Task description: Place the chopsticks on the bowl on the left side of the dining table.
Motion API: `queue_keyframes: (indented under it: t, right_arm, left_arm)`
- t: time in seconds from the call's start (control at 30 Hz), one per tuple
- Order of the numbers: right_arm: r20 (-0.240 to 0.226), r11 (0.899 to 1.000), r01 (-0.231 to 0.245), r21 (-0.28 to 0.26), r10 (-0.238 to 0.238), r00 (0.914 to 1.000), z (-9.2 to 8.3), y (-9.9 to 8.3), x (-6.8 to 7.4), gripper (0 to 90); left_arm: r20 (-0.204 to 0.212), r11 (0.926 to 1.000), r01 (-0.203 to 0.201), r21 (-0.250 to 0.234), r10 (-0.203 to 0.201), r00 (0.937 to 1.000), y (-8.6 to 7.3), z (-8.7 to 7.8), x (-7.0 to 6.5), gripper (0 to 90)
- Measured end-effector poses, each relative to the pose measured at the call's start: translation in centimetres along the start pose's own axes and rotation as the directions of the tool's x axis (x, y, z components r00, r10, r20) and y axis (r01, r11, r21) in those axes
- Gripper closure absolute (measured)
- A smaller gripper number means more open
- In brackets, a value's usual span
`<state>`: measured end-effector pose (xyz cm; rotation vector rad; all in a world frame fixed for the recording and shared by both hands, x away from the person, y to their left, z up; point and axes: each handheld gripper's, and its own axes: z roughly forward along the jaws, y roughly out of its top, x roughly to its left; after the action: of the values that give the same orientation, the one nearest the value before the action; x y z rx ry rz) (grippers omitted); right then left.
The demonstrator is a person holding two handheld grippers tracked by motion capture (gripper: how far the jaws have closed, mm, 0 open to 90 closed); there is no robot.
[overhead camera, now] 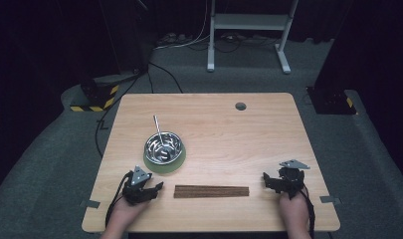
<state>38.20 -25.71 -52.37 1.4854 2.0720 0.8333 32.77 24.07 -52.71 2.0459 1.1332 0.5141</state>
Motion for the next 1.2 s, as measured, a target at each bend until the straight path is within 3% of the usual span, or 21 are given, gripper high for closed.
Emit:
queue_keyframes:
  t: [0.17, 0.33, 0.43, 0.47, 0.53, 0.67, 0.87, 1.07, 1.2]
  right_arm:
    - [0.002, 1.0, 0.003, -0.001, -0.003, 1.0, 0.0, 0.0, 0.0, 9.6]
    - [0.001, 1.0, 0.001, -0.001, -0.001, 1.0, 0.0, 0.0, 0.0, 9.6]
    - [0.0, 1.0, 0.001, 0.0, -0.001, 1.0, 0.0, 0.0, 0.0, 9.6]
    - [0.011, 1.0, 0.005, -0.019, -0.005, 0.9999, 0.2, -0.1, 0.0, 9.6]
    - [0.01, 1.0, 0.005, -0.018, -0.005, 0.9999, 0.2, -0.1, 0.0, 9.6]
    - [0.008, 1.0, 0.005, -0.014, -0.005, 1.0, 0.1, 0.0, 0.0, 9.6]
    - [0.001, 1.0, 0.007, -0.004, -0.007, 1.0, 0.0, 0.0, 0.0, 9.6]
    - [0.002, 1.0, 0.007, -0.004, -0.007, 1.0, 0.0, 0.0, 0.0, 9.6]
    - [0.006, 1.0, -0.001, -0.014, 0.001, 1.0, 0.1, -0.1, 0.1, 10.5]
  left_arm:
    - [0.021, 0.9999, 0.009, -0.015, -0.009, 0.9997, 0.1, -0.2, -0.4, 42.9]
    - [0.035, 0.9975, 0.002, -0.071, 0.001, 0.9994, 0.6, -0.7, -1.0, 45.8]
    - [0.033, 0.9958, -0.006, -0.091, 0.009, 0.9994, 0.8, -0.8, -1.6, 51.8]
    - [0.038, 0.9957, -0.014, -0.092, 0.017, 0.9991, 0.9, -0.8, -1.7, 57.3]
    - [0.052, 0.993, -0.04, -0.111, 0.046, 0.9976, 1.4, -0.7, -2.5, 59.4]
    - [0.091, 0.9917, -0.064, -0.111, 0.074, 0.9931, 2.0, 0.0, -3.3, 63.1]
    - [0.126, 0.9938, -0.06, -0.094, 0.072, 0.9895, 2.4, 1.1, -3.8, 66.5]
    - [0.175, 0.9937, -0.063, -0.092, 0.079, 0.9814, 2.8, 2.3, -4.5, 66.2]
    - [0.177, 0.9951, -0.067, -0.073, 0.079, 0.9811, 3.0, 2.9, -5.0, 65.8]
